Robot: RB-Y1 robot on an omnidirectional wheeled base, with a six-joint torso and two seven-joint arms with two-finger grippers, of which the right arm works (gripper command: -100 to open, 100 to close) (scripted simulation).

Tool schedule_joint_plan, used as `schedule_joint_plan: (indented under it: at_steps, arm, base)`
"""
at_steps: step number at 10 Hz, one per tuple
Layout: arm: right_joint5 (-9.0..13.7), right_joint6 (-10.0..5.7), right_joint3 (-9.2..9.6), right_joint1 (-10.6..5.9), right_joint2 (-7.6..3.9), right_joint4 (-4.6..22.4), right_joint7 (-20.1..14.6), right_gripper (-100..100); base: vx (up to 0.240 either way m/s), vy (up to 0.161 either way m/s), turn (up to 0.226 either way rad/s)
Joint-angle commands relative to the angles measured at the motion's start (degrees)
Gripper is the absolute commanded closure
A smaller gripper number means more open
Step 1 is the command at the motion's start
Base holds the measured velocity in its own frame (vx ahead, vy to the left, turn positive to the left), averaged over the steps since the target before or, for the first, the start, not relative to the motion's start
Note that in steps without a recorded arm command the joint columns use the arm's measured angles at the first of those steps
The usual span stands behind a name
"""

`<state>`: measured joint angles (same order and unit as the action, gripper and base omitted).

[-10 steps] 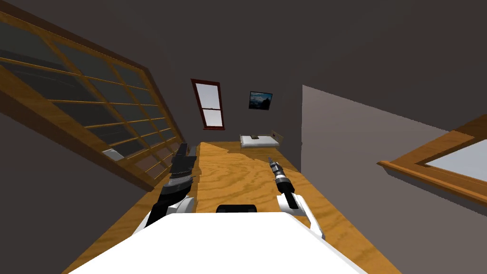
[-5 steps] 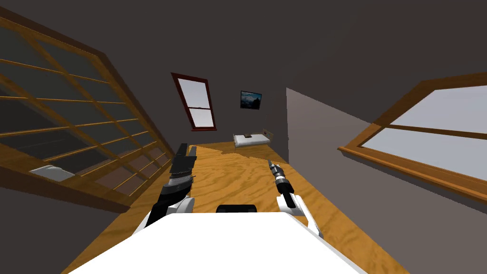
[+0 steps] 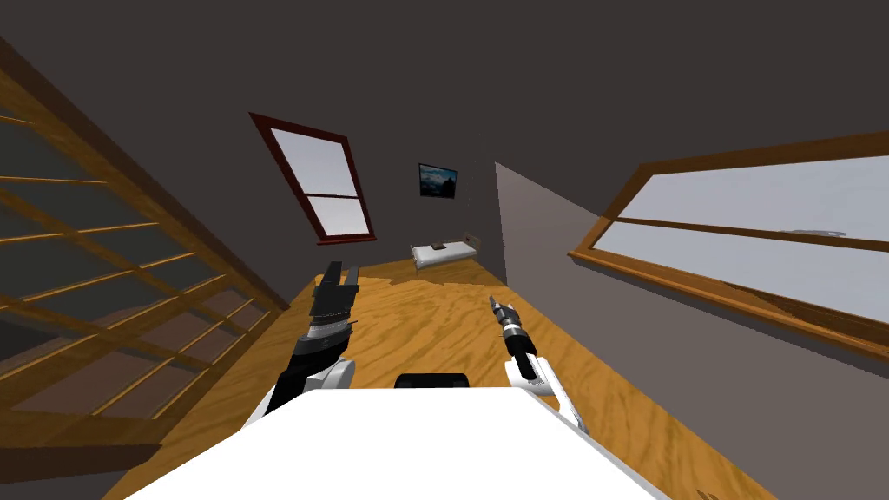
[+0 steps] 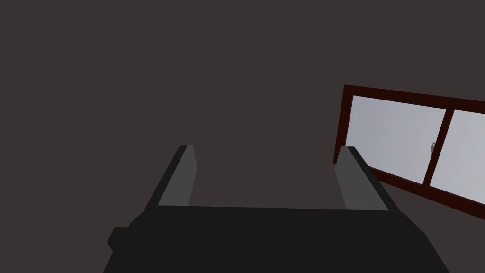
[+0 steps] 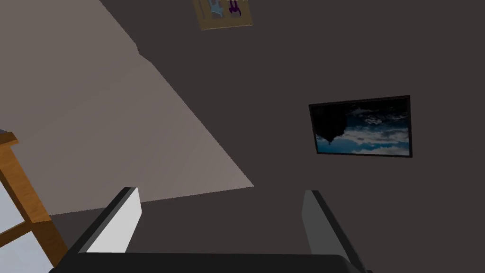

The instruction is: Pull the door open

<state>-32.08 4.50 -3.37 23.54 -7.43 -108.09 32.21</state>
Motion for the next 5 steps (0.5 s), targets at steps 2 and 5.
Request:
schedule_joint_plan:
  at_steps: [2, 5]
  arm:
    - [-2.37, 1.58, -0.34, -0.09, -0.46, 1.64, 2.67, -100]
    - [-4.89, 3.20, -0.53, -0.28, -0.55, 3.19, 5.33, -100]
  base:
    - [-0.082, 0.073, -0.362]
    - [-0.050, 0.085, -0.314]
